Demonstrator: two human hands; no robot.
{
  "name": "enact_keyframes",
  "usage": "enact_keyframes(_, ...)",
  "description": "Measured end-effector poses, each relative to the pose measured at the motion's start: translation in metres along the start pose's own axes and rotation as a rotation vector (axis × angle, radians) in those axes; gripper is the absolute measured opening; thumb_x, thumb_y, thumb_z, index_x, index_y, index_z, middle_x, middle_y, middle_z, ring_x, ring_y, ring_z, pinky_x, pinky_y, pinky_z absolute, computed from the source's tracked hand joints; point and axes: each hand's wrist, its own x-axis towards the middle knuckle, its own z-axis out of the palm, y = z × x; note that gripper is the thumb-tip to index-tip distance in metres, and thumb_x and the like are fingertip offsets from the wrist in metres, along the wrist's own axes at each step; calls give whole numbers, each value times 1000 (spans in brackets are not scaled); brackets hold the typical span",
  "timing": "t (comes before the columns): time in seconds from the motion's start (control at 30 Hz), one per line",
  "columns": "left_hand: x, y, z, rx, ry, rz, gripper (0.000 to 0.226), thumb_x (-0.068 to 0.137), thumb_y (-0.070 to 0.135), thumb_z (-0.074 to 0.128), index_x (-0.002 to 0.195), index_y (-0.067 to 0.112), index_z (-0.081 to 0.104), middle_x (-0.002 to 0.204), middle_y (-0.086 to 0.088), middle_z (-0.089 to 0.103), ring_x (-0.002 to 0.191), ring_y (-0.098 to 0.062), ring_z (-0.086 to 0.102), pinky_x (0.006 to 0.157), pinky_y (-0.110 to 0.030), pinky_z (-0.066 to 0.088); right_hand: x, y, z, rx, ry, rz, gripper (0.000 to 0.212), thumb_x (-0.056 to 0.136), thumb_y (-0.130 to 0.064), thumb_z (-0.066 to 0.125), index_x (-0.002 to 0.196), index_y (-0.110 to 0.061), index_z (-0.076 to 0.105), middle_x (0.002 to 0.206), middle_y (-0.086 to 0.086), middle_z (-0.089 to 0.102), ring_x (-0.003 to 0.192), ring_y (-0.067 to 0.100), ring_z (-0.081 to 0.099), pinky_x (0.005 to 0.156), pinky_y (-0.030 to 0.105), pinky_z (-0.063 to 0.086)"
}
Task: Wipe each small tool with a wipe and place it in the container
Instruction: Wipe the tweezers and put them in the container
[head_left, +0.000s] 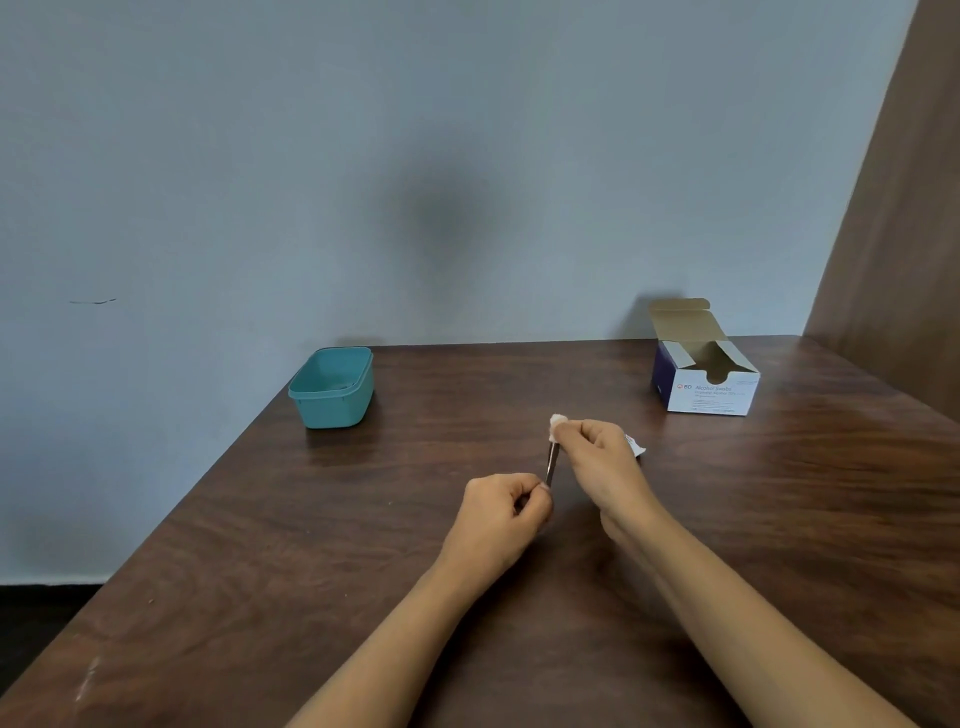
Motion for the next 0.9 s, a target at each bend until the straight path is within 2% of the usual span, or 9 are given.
enact_keyframes(0.07, -1, 1, 2, 11, -3, 25, 32, 95, 18, 51, 67, 10, 62, 60, 1, 59, 54, -5, 50, 55, -14, 39, 2, -3, -4, 36, 38, 3, 32, 96, -28, 53, 70, -9, 54, 63, 3, 32, 60, 11, 30, 52, 22, 28)
enact_keyframes(0.13, -1, 1, 2, 7, 35, 46, 32, 96, 19, 51, 68, 10, 62, 62, -4, 62, 56, -12, 53, 57, -19, 41, 3, -4, -6, 141, 53, 37, 31, 94, -29, 56, 69, -11, 59, 66, 3, 37, 63, 11, 35, 61, 24, 31)
enact_keyframes(0.23, -2, -2, 0, 0, 93, 59, 31, 96, 19, 51, 69, 10, 64, 64, -5, 65, 64, -21, 60, 62, -26, 46, 3, -5, -7, 218, 54, 83, 26, 93, -29, 60, 73, -13, 67, 64, -8, 52, 64, 2, 46, 68, 20, 36)
enact_keyframes(0.3, -2, -3, 0, -3, 115, 53, 31, 96, 19, 51, 70, 10, 65, 64, -5, 64, 66, -22, 60, 61, -26, 46, 2, -3, -5, 189, 29, 72, 26, 92, -27, 60, 73, -12, 68, 60, -10, 51, 61, 1, 44, 66, 18, 36)
enact_keyframes(0.43, -3, -4, 1, 2, 129, 40, 31, 95, 17, 51, 69, 9, 65, 64, -4, 64, 67, -22, 60, 60, -28, 46, 0, 5, 6, 126, 10, 49, 30, 92, -19, 59, 79, 8, 64, 71, 5, 47, 70, 14, 41, 58, 17, 34)
enact_keyframes(0.5, -2, -4, 1, 1, 134, 34, 30, 94, 15, 51, 69, 8, 65, 64, -4, 64, 63, -19, 59, 59, -26, 46, -2, 9, 10, 110, 4, 28, 35, 91, -17, 58, 83, 17, 59, 75, 7, 48, 73, 16, 42, 55, 18, 33)
enact_keyframes(0.6, 0, -5, -1, 6, 168, 29, 30, 94, 13, 51, 68, 9, 65, 63, -2, 64, 62, -15, 58, 59, -24, 46, -7, 12, 16, 96, -31, 18, 30, 90, -15, 58, 75, 11, 62, 68, 9, 50, 69, 17, 43, 55, 20, 36)
enact_keyframes(0.73, 3, -10, -4, 19, 209, 19, 29, 94, 15, 52, 71, 7, 67, 65, -6, 65, 67, -20, 61, 63, -32, 49, -12, 17, 25, 56, -75, -8, 32, 88, -16, 59, 61, 2, 62, 59, 13, 59, 61, 18, 51, 64, 31, 42)
enact_keyframes(0.9, 4, -13, -4, 60, 206, 17, 27, 93, 15, 51, 72, 7, 66, 65, -5, 65, 66, -19, 61, 66, -36, 50, -14, 16, 24, 69, -102, 14, 35, 88, -20, 60, 63, 3, 64, 61, 11, 61, 62, 15, 51, 65, 29, 41)
